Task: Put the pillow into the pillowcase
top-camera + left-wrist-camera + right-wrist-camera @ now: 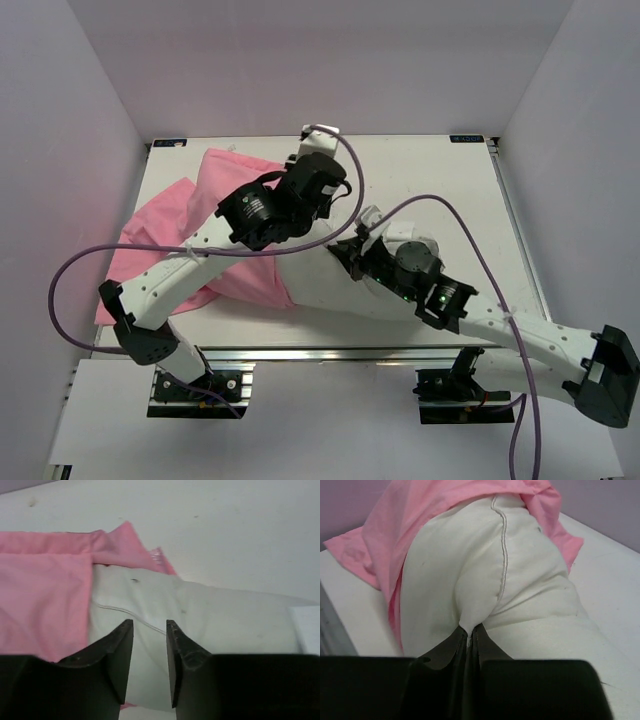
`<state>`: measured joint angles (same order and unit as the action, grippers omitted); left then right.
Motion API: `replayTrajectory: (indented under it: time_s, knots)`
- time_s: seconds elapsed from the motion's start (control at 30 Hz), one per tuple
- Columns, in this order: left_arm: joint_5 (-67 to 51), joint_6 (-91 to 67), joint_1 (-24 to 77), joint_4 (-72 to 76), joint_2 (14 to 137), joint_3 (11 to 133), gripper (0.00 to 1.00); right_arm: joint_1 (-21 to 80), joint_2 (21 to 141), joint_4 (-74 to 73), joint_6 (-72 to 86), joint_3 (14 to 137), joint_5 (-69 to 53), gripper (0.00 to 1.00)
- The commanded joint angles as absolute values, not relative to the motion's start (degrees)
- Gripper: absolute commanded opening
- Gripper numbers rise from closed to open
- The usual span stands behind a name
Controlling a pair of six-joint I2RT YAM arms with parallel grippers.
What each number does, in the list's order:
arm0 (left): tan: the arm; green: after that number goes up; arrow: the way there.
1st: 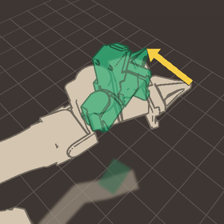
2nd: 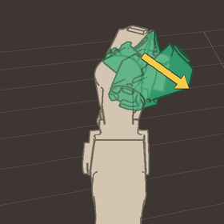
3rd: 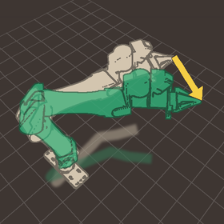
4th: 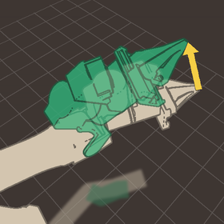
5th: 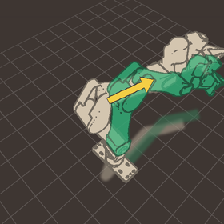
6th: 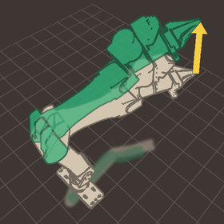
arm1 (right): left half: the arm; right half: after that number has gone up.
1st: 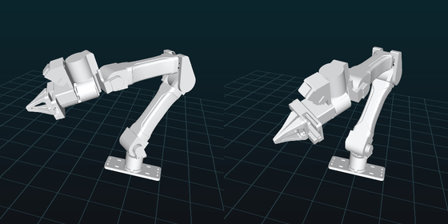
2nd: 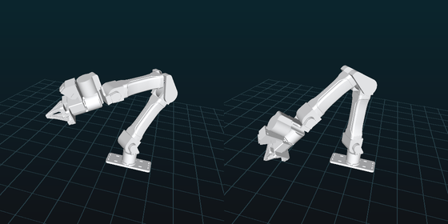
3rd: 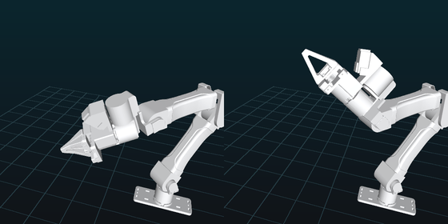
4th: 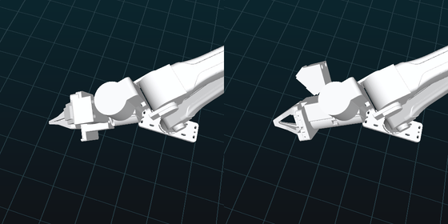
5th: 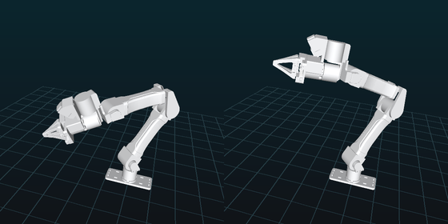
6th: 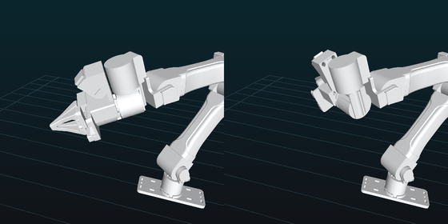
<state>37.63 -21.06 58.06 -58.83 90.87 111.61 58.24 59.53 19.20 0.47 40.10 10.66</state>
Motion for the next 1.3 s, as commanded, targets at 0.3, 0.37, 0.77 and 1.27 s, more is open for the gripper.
replayTrajectory:
  time_s: [0.3,0.37,0.77,1.27]
  knots:
    - [41.0,-34.2,49.0,-63.2,82.1,92.7,0.98,59.1,52.3,9.4,9.1,30.2,2.1,0.00]
    - [42.4,-35.2,48.4,-64.3,82.0,91.9,0.88,59.1,52.1,8.6,9.0,30.7,2.5,0.00]
    - [42.9,-34.7,48.3,-63.2,81.1,88.1,0.00,59.1,52.7,-7.4,0.3,44.1,-2.4,0.84]
    - [41.1,-34.4,48.3,-60.4,77.1,85.3,0.00,59.0,73.6,-16.4,-13.2,69.4,-2.5,0.89]
